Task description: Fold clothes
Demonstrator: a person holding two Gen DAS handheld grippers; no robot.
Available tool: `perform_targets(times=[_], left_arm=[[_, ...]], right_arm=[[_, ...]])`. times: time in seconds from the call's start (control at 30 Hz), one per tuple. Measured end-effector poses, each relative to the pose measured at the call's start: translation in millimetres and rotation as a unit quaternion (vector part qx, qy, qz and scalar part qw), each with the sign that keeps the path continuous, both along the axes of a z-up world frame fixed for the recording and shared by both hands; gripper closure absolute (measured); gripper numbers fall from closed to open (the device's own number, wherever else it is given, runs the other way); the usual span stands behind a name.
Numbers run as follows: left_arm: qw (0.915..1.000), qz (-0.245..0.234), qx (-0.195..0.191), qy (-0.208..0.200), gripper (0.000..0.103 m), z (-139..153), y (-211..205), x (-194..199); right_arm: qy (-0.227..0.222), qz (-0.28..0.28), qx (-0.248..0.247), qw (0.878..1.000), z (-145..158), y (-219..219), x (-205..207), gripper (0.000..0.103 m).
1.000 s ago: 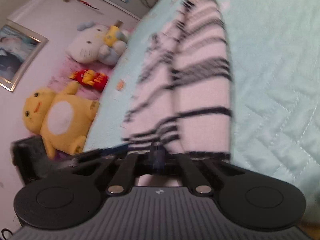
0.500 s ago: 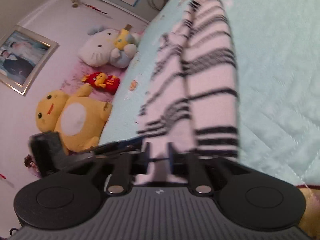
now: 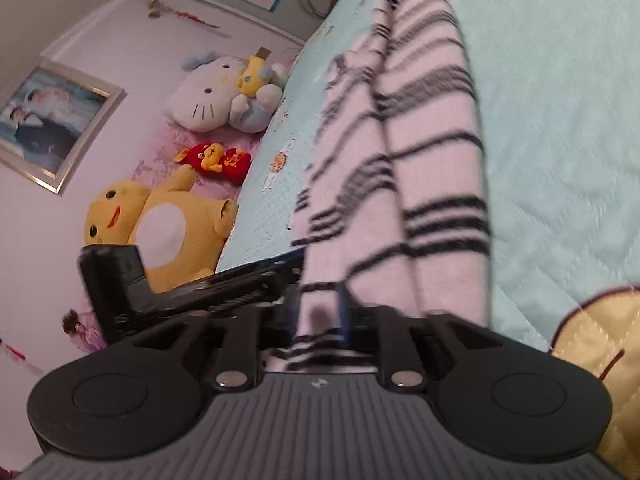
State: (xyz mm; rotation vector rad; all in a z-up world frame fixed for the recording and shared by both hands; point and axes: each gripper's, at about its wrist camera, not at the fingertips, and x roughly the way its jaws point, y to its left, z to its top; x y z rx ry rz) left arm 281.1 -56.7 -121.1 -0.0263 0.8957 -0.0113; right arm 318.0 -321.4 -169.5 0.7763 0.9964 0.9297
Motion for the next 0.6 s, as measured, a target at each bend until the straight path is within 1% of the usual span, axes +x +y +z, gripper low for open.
perform_targets(times=[0.03,0.13,0.17,0.23,0.27,0.3,0.4,0.47,0.6], left_arm=[[1.0,0.001,-0.002,0.0,0.062,0,1,0],[0.9998,0.011,-0.018,0.001,0.062,-1,5,0],[0.9996,0.016,-0.022,0.0,0.062,0,6,0],[0.999,0.028,-0.033,-0.002,0.062,2,8,-3],[0.9986,0.034,-0.04,-0.005,0.062,3,9,-5],[0.998,0.041,-0.048,-0.008,0.063,5,10,-9],[0.9954,0.052,-0.077,-0.024,0.065,14,9,-28],[0.9934,0.052,-0.095,-0.039,0.065,22,6,-44],[0.9899,0.023,-0.128,-0.056,0.065,34,-12,-69]], right_arm=[[0.002,0.0,0.0,1.0,-2,0,-1,0.103],[0.007,-0.001,-0.002,1.0,-7,0,-4,0.103],[0.004,0.0,-0.004,1.0,-4,1,-6,0.103],[-0.003,-0.001,0.004,1.0,5,-2,-12,0.096],[-0.006,-0.001,0.009,1.0,9,-4,-16,0.086],[-0.009,-0.002,0.013,1.0,13,-6,-19,0.077],[-0.017,0.0,0.019,1.0,23,-14,-33,0.077],[-0.013,0.003,0.024,1.0,24,-21,-45,0.077],[0.004,0.008,0.044,0.999,22,-34,-68,0.077]])
